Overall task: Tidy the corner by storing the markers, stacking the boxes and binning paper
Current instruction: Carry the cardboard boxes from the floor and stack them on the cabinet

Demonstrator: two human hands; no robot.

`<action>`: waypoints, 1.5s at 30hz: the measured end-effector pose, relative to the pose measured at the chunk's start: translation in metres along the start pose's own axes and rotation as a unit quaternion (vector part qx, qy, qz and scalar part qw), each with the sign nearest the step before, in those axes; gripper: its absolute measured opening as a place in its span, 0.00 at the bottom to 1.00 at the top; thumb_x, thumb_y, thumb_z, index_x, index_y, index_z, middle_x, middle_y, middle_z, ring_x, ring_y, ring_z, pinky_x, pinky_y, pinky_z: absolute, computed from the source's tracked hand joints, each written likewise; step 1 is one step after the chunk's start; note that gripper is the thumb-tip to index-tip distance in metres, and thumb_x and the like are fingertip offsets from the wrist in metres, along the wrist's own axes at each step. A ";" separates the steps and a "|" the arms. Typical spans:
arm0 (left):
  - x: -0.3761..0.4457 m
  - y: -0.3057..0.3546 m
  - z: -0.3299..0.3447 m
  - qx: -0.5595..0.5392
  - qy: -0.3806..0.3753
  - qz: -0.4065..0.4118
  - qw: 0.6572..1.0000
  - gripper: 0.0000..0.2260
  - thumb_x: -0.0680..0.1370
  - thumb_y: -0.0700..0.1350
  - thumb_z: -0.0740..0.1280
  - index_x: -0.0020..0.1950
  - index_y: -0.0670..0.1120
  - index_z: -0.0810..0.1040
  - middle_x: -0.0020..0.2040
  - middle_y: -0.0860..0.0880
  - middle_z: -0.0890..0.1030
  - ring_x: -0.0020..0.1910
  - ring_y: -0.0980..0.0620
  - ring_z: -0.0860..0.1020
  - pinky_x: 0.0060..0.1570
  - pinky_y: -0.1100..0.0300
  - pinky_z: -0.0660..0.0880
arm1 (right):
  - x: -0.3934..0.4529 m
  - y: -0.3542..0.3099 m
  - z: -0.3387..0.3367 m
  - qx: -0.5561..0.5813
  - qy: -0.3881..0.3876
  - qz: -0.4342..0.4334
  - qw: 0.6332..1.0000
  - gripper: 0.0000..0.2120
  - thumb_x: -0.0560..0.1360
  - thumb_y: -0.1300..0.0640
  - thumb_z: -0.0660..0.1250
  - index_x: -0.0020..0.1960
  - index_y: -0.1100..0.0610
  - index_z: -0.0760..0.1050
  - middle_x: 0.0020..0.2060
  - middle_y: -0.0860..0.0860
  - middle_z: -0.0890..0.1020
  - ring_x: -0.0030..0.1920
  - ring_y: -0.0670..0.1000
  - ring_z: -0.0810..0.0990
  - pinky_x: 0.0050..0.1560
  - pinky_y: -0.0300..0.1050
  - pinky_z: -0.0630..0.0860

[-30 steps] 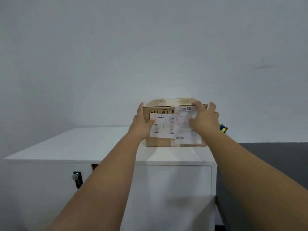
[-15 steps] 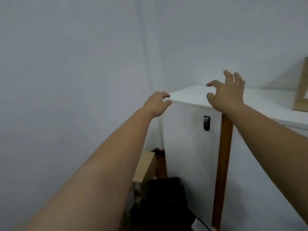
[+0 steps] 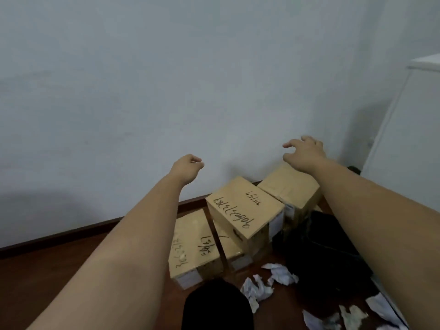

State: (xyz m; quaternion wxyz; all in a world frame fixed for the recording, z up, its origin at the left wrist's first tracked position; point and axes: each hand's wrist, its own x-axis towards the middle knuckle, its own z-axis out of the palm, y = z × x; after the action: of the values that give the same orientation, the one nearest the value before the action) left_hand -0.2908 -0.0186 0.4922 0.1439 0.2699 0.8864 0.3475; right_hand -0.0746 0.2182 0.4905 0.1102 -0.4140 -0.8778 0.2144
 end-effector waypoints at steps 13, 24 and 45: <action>0.031 -0.099 0.181 -0.088 -0.149 -0.141 0.975 0.17 0.79 0.50 0.65 0.67 0.48 0.73 0.63 0.48 0.75 0.57 0.49 0.74 0.56 0.57 0.70 | 0.066 0.056 0.189 0.031 -0.152 0.154 0.976 0.27 0.74 0.50 0.65 0.72 0.53 0.66 0.68 0.59 0.70 0.67 0.62 0.68 0.66 0.49 0.66; 0.031 -0.142 0.277 -0.248 -0.170 -0.307 0.903 0.12 0.81 0.40 0.63 0.64 0.46 0.75 0.59 0.50 0.77 0.55 0.51 0.74 0.38 0.68 0.72 | 0.101 0.126 0.285 0.224 -0.178 0.247 0.926 0.30 0.75 0.54 0.66 0.74 0.58 0.63 0.66 0.57 0.72 0.65 0.58 0.72 0.68 0.51 0.69; 0.045 -0.145 0.192 -0.372 0.116 -0.308 0.868 0.33 0.67 0.51 0.77 0.70 0.56 0.69 0.65 0.46 0.71 0.56 0.43 0.77 0.54 0.42 0.79 | 0.040 0.030 0.260 0.532 -0.125 0.293 0.784 0.27 0.71 0.60 0.74 0.65 0.53 0.66 0.54 0.53 0.77 0.48 0.53 0.79 0.40 0.53 0.80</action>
State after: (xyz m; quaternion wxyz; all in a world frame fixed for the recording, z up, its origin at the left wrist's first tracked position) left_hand -0.2969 0.0220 0.2507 0.2298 -0.1324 0.7399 0.6182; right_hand -0.1764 0.1920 0.2471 0.1344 -0.4969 -0.4666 0.7192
